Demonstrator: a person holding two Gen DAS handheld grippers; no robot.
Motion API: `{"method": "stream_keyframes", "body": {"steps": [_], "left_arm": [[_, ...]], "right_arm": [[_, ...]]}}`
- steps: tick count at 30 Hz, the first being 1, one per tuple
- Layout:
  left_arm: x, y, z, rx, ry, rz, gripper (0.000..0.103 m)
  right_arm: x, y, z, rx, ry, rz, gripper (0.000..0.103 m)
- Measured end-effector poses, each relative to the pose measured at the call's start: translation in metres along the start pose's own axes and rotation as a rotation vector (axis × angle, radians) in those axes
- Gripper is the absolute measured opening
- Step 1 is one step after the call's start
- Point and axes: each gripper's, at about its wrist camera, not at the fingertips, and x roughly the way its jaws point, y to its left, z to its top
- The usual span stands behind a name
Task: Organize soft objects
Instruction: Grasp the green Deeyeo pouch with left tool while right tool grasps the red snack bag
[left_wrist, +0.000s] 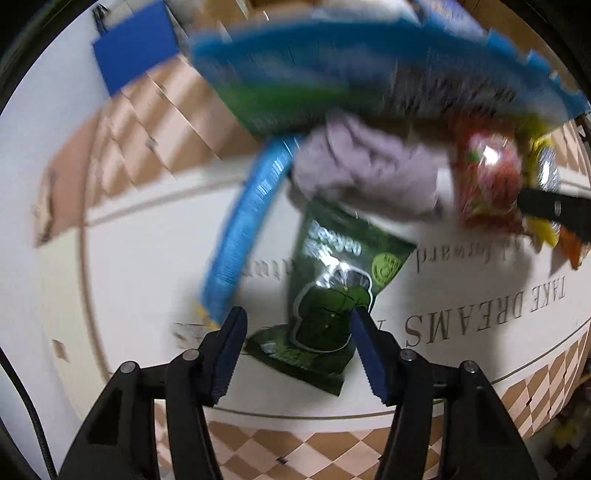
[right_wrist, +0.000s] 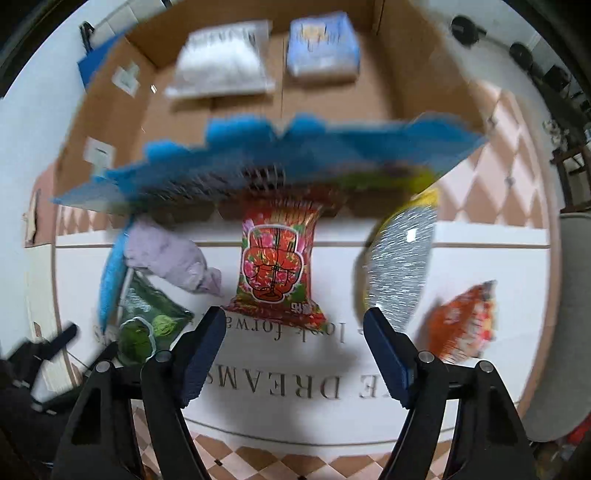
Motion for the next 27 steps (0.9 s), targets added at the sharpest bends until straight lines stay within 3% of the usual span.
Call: {"method": "stream_keyframes", "body": {"steps": [3,7,9,12,14,17,21,24,27], "left_arm": [[0.018,-0.006,0.002,0.008,0.053,-0.056,0.06],[0.029,-0.017,0.007,0.041,0.076,-0.016,0.061],[0.033,-0.019,0.009,0.025,0.095,-0.02,0.06],[0.037,-0.015,0.009,-0.038,0.12,-0.078,0.045],[0.037,-0.01,0.002,-0.1,0.138,-0.111,0.043],[0.038,-0.012,-0.021,-0.162,0.191,-0.156,0.042],[0.037,-0.029,-0.055,-0.164,0.212,-0.14,0.042],[0.037,-0.037,-0.063,-0.176,0.206,-0.122,0.042],[0.036,-0.042,-0.063,-0.178,0.204,-0.116,0.042]], "right_arm": [[0.023,0.003,0.005,0.01,0.017,-0.011,0.079],[0.047,0.008,0.013,0.03,0.037,-0.023,0.077],[0.058,0.011,0.018,0.031,0.058,-0.017,0.056],[0.063,0.016,0.02,0.014,0.072,-0.023,0.053],[0.06,0.015,0.013,-0.003,0.083,-0.025,0.053],[0.06,0.011,-0.014,-0.042,0.135,-0.022,0.052],[0.066,-0.003,-0.073,-0.104,0.219,-0.028,0.052],[0.066,-0.011,-0.105,-0.116,0.264,-0.03,0.052],[0.065,-0.016,-0.115,-0.115,0.259,-0.032,0.052]]}}
